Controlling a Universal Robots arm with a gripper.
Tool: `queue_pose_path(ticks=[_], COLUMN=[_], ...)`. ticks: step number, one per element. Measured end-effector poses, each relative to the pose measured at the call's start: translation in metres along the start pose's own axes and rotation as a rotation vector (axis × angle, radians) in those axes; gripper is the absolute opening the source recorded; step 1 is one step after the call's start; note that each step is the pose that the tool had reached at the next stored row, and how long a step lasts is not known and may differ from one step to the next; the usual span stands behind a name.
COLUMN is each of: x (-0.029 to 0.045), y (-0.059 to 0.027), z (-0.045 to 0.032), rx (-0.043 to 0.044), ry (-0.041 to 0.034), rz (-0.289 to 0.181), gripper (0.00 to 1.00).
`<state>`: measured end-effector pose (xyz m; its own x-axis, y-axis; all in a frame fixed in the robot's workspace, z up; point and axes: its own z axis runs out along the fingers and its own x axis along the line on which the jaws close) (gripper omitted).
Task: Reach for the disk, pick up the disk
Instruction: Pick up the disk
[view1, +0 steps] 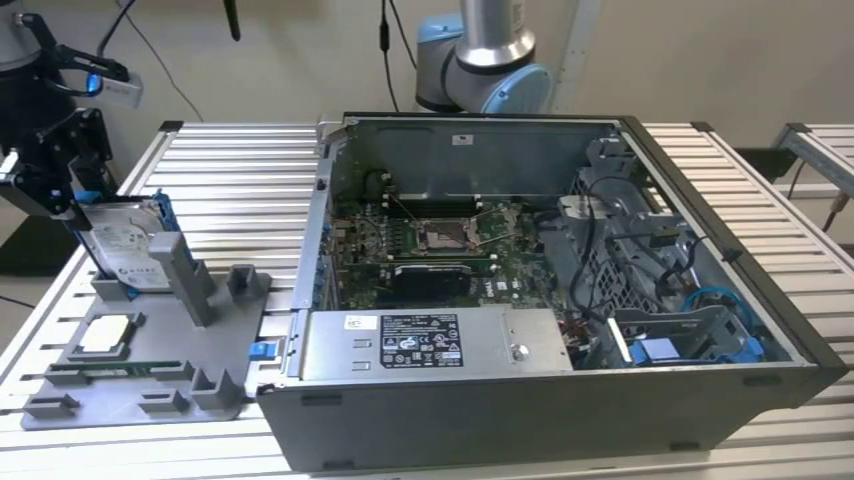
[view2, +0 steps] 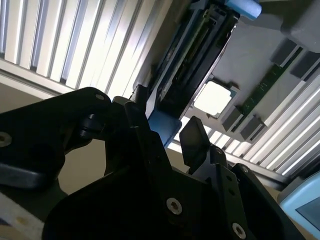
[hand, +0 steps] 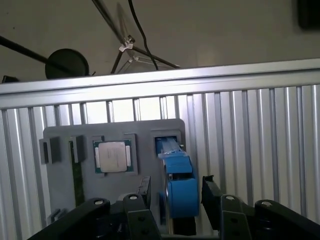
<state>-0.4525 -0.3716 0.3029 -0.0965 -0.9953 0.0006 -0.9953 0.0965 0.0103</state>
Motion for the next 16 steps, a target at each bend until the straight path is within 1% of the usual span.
queue_pose_path(ticks=[4, 16], x=[0.0002, -0.0002], y=[0.0017, 0.0017], z=[0.0072, 0.0288], rx=[0.0102, 0.0107], ry=[-0.0010, -0.0016], rz=[0.000, 0.000], gripper=[1.00, 1.00])
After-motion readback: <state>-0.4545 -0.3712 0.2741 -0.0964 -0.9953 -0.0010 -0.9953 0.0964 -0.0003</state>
